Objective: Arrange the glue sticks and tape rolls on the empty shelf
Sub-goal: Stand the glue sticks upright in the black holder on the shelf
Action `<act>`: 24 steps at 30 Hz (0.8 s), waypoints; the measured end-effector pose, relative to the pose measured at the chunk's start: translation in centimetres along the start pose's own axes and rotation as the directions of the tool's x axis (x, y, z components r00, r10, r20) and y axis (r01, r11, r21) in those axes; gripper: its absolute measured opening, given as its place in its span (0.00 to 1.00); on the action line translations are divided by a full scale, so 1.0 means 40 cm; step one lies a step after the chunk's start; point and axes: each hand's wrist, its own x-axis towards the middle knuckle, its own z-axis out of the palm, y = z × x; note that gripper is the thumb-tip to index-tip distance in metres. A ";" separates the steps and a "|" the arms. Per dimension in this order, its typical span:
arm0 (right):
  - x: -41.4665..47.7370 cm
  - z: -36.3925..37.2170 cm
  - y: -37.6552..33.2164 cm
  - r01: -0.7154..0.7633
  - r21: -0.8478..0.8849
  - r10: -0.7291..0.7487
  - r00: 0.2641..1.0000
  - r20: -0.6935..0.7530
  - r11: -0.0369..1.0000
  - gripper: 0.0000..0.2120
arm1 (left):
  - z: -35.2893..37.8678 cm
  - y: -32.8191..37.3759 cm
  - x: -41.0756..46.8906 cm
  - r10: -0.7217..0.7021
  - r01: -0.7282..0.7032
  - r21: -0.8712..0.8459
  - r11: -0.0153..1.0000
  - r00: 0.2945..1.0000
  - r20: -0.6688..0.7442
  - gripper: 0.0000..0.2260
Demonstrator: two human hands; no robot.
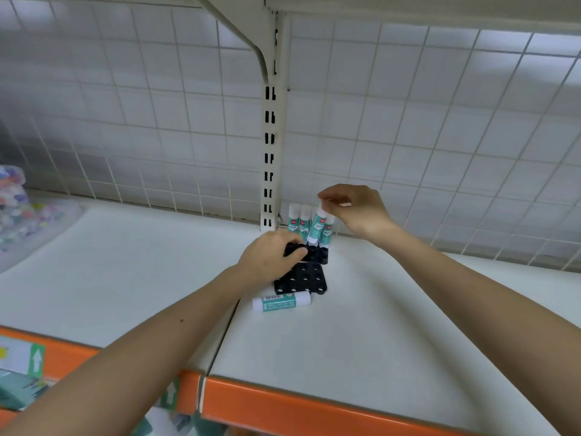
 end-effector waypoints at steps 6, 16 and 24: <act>0.021 0.071 -0.015 0.083 -0.044 -0.083 0.997 0.011 0.996 0.09 | 0.002 -0.026 -0.024 0.082 -0.099 0.149 0.984 0.990 0.115 0.17; 0.033 0.131 -0.017 0.128 -0.161 -0.117 0.990 0.077 0.979 0.09 | 0.014 -0.063 -0.030 0.152 -0.181 0.207 0.961 0.978 0.145 0.16; 0.047 0.155 -0.010 0.230 -0.427 -0.179 0.971 0.155 0.875 0.11 | 0.012 -0.070 -0.030 0.134 -0.168 0.188 0.968 0.975 0.177 0.17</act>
